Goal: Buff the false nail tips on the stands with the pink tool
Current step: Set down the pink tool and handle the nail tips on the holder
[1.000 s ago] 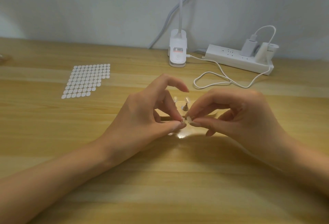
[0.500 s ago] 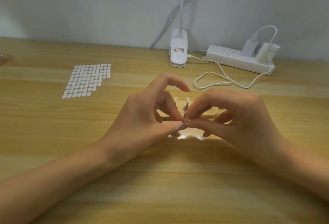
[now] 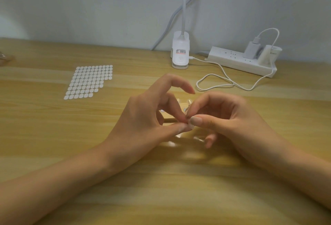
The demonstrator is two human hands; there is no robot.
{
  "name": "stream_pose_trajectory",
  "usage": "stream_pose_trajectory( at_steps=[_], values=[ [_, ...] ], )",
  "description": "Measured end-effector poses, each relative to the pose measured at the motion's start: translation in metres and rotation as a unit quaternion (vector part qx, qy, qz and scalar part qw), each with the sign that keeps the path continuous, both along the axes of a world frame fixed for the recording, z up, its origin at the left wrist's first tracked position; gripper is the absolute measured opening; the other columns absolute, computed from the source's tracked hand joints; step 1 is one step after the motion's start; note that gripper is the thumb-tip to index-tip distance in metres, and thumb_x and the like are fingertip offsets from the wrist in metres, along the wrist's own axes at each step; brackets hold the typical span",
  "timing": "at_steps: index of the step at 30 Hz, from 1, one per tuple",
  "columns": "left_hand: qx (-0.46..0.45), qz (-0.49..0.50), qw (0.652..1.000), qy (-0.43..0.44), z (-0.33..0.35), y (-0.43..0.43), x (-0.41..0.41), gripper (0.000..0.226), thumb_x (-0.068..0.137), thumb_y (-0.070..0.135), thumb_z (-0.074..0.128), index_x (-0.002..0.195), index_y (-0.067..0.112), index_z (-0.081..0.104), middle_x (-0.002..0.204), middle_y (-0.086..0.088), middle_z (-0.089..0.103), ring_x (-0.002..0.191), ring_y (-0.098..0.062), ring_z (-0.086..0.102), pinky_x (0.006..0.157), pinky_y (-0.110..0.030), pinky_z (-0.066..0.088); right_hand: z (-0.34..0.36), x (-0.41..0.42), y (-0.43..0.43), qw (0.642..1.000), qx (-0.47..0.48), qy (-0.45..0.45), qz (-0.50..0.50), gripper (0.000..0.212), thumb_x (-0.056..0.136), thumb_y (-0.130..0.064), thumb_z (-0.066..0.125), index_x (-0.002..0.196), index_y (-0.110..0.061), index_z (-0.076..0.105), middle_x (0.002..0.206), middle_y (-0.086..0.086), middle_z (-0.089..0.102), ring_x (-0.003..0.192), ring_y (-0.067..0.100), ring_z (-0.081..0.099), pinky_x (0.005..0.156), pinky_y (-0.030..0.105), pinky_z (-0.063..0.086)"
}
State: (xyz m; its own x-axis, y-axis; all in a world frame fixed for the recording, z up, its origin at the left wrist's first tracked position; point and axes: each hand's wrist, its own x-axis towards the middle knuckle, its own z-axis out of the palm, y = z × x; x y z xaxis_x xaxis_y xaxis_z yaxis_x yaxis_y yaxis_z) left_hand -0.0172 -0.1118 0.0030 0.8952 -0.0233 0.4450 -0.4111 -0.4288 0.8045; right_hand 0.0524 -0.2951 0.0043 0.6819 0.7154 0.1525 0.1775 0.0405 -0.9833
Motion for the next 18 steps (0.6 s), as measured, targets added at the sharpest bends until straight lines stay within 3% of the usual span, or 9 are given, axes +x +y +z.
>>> stream_pose_trajectory(
  at_steps=[6, 10, 13, 15, 18],
  values=[
    [0.002, 0.021, 0.999, -0.044, 0.002, -0.003, -0.002, 0.044, 0.074, 0.013, 0.084, 0.104, 0.028, 0.056, 0.07, 0.006, 0.067, 0.07, -0.005, 0.068, 0.049, -0.025, 0.045, 0.0, -0.004, 0.003, 0.998, 0.049, 0.037, 0.006, 0.011, 0.074, -0.021, 0.078, 0.083, -0.02, 0.073, 0.088, 0.0, 0.071, 0.083, 0.012, 0.07, 0.051, 0.02, 0.053],
    [0.009, 0.026, 0.998, -0.055, 0.001, -0.006, -0.001, 0.042, 0.073, 0.015, 0.083, 0.1, 0.028, 0.053, 0.07, 0.009, 0.068, 0.068, -0.006, 0.068, 0.049, -0.035, 0.045, -0.004, -0.002, 0.002, 0.998, 0.036, 0.042, 0.018, 0.014, 0.073, -0.018, 0.082, 0.082, -0.021, 0.072, 0.089, 0.003, 0.07, 0.082, 0.012, 0.069, 0.051, 0.02, 0.053],
    [-0.019, 0.018, 0.998, -0.049, 0.002, -0.005, 0.0, 0.042, 0.074, 0.015, 0.084, 0.1, 0.028, 0.053, 0.073, 0.009, 0.071, 0.073, -0.006, 0.072, 0.051, -0.035, 0.049, 0.004, 0.009, -0.003, 0.999, 0.031, 0.017, 0.03, 0.012, 0.077, -0.023, 0.079, 0.087, -0.024, 0.072, 0.092, -0.001, 0.071, 0.079, 0.009, 0.067, 0.051, 0.018, 0.051],
    [-0.044, 0.019, 0.998, -0.033, 0.001, -0.001, 0.0, 0.044, 0.076, 0.012, 0.086, 0.102, 0.028, 0.055, 0.077, 0.008, 0.073, 0.076, -0.009, 0.074, 0.055, -0.032, 0.054, 0.018, 0.026, -0.016, 0.994, 0.009, -0.107, -0.007, 0.009, 0.083, -0.034, 0.073, 0.091, -0.03, 0.073, 0.093, -0.004, 0.072, 0.075, 0.008, 0.063, 0.05, 0.019, 0.05],
    [-0.082, 0.025, 0.996, -0.003, -0.001, 0.006, 0.001, 0.046, 0.077, 0.007, 0.085, 0.107, 0.028, 0.058, 0.082, 0.005, 0.074, 0.077, -0.012, 0.075, 0.061, -0.024, 0.056, 0.032, 0.061, -0.04, 0.914, -0.163, -0.352, -0.117, 0.018, 0.079, -0.053, 0.07, 0.093, -0.042, 0.073, 0.094, -0.018, 0.068, 0.081, 0.007, 0.059, 0.059, 0.024, 0.05]
  ],
)
